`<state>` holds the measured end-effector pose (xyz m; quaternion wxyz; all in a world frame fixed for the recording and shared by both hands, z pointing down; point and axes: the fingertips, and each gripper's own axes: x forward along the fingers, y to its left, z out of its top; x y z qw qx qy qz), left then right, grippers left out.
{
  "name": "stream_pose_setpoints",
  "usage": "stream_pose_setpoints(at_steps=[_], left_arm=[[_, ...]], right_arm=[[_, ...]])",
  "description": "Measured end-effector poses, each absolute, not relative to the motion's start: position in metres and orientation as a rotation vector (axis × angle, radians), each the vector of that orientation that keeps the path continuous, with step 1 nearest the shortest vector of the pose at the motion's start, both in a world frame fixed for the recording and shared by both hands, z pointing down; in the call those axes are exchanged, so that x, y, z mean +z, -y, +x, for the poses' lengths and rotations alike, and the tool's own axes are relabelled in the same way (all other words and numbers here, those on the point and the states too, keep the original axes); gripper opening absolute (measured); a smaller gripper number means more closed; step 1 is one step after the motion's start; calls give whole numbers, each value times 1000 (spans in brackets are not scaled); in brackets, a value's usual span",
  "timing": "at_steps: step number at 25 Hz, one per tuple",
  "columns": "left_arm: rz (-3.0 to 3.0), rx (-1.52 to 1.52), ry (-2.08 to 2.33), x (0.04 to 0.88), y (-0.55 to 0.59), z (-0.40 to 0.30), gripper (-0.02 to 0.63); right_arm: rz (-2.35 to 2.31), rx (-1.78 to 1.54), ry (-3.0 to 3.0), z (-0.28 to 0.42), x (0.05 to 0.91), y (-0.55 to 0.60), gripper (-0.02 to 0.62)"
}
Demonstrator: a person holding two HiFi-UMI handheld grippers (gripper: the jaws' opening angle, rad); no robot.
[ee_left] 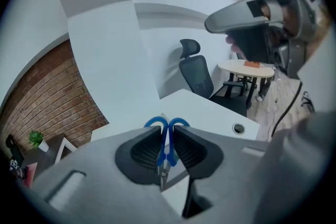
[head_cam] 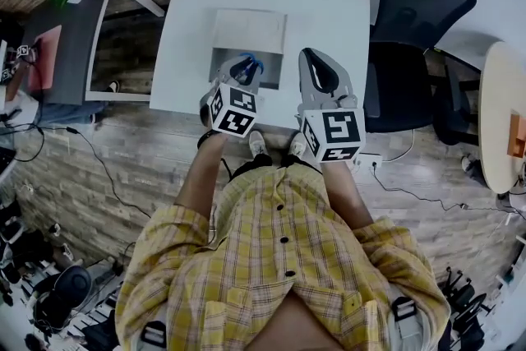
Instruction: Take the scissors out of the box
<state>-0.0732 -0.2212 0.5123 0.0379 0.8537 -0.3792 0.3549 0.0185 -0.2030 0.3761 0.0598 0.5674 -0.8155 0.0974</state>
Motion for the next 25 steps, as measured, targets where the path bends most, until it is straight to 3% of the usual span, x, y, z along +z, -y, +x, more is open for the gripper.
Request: stream_pose_setpoints(at_steps=[12,25], left_arm=[[2550,638,1407,418,209,-71,78],[2619,347,1535,346,198,-67,78]], right_arm=[[1711,217,2527,11,342,198,-5],[1738,139,2554,12,319,194,-5]])
